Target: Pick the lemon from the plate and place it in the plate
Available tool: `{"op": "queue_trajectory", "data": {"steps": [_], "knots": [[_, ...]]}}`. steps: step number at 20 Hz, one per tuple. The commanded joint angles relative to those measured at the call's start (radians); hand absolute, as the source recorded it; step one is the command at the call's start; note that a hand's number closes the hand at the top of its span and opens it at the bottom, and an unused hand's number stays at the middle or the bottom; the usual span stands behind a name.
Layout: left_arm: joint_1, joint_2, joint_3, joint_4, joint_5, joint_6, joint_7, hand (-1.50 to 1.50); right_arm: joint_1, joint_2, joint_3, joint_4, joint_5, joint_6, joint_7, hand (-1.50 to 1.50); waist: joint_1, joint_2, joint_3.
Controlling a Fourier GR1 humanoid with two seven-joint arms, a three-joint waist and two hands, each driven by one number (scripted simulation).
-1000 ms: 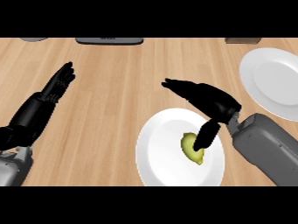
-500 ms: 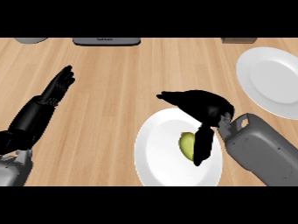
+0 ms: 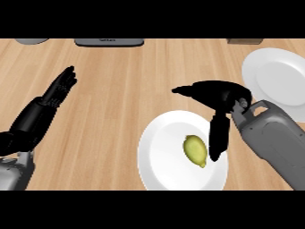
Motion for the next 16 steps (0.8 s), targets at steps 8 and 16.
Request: {"op": "queue_trajectory", "data": {"steps": [8, 16], "knots": [[0.016, -0.048, 0.026, -0.01, -0.049, -0.036, -0.01, 0.0, -0.062, 0.083, -0.115, 0.157, 0.017, 0.129, 0.035, -1.5, 0.005, 0.001, 0.0], [-0.032, -0.047, 0.081, 0.045, -0.036, -0.088, -0.011, 0.0, -0.013, 0.107, -0.073, 0.173, 0.091, 0.184, -0.018, -1.5, 0.002, 0.003, 0.0]]}}
